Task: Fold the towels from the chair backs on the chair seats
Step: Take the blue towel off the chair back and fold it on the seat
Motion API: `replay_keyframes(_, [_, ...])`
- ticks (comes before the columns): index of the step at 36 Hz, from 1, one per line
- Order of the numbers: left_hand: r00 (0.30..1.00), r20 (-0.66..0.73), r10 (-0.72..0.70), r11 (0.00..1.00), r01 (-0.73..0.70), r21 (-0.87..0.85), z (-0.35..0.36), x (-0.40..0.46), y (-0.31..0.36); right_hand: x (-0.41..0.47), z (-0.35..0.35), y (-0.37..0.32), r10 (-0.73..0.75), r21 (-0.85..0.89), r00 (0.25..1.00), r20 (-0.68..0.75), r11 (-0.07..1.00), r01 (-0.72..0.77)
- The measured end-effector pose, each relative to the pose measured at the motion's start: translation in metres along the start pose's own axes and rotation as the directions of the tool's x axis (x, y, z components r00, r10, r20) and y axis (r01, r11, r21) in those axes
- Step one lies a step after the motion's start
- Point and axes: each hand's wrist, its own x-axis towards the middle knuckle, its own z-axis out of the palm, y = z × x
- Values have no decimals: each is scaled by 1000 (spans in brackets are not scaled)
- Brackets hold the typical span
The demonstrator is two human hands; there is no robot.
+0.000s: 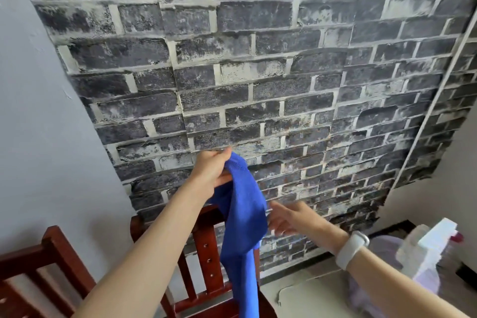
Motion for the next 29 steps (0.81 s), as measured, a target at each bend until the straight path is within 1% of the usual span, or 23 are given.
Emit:
replay_keyframes(2, [999, 14, -40, 995, 41, -87, 0, -3, -1, 5, 10, 16, 94, 73, 995, 21, 993, -95])
replay_keyframes(4, [997, 48, -61, 991, 66, -121, -2, -7, -3, 14, 16, 24, 158, 239, 985, 73, 956, -171])
replay_keyframes(5, [996, 61, -60, 989, 68, -129, -3, -9, -5, 18, 20, 26, 158, 327, 982, 107, 927, -185])
replay_keyframes(6, [996, 67, -59, 989, 67, -135, -6, -10, -7, 23, 23, 26, 136, 398, 984, 115, 901, -171])
replay_keyframes(7, [997, 62, -51, 990, 59, -127, -9, -10, -9, 27, 24, 25, 101, 446, 991, 87, 886, -130])
replay_keyframes(9, [999, 7, -32, 996, 32, -85, -18, -9, -13, 37, 26, 16, 34, 475, 998, -50, 880, -6])
replay_keyframes(11, [994, -106, -6, 1000, 6, -6, -30, -6, -20, 42, 23, -2, -48, 403, 977, -210, 906, 131])
replay_keyframes(12, [985, -172, 1, 999, 7, 45, -36, -5, -25, 44, 20, -11, -112, 320, 955, -273, 926, 200])
replay_keyframes(14, [958, -285, 6, 992, 32, 125, -51, -3, -37, 47, 12, -32, -261, 67, 902, -345, 951, 301])
replay_keyframes(16, [946, -322, -37, 990, 79, 115, -63, -3, -52, 49, 4, -53, -373, -171, 874, -311, 927, 334])
replay_keyframes(19, [956, -245, -162, 987, 162, -19, -71, -7, -72, 52, 4, -82, -449, -411, 877, -171, 842, 350])
replay_keyframes(21, [959, -177, -221, 975, 216, -44, -71, -8, -87, 54, 10, -94, -467, -478, 875, -128, 802, 358])
replay_keyframes(24, [942, -113, -315, 949, 309, -62, -72, -12, -114, 57, 20, -105, -497, -492, 860, -117, 781, 385])
replay_keyframes(27, [912, -105, -397, 917, 392, -68, -73, -15, -145, 57, 29, -112, -540, -486, 835, -103, 760, 431])
replay_keyframes(29, [883, -124, -453, 891, 445, -85, -70, -19, -163, 54, 32, -114, -560, -423, 820, -117, 775, 469])
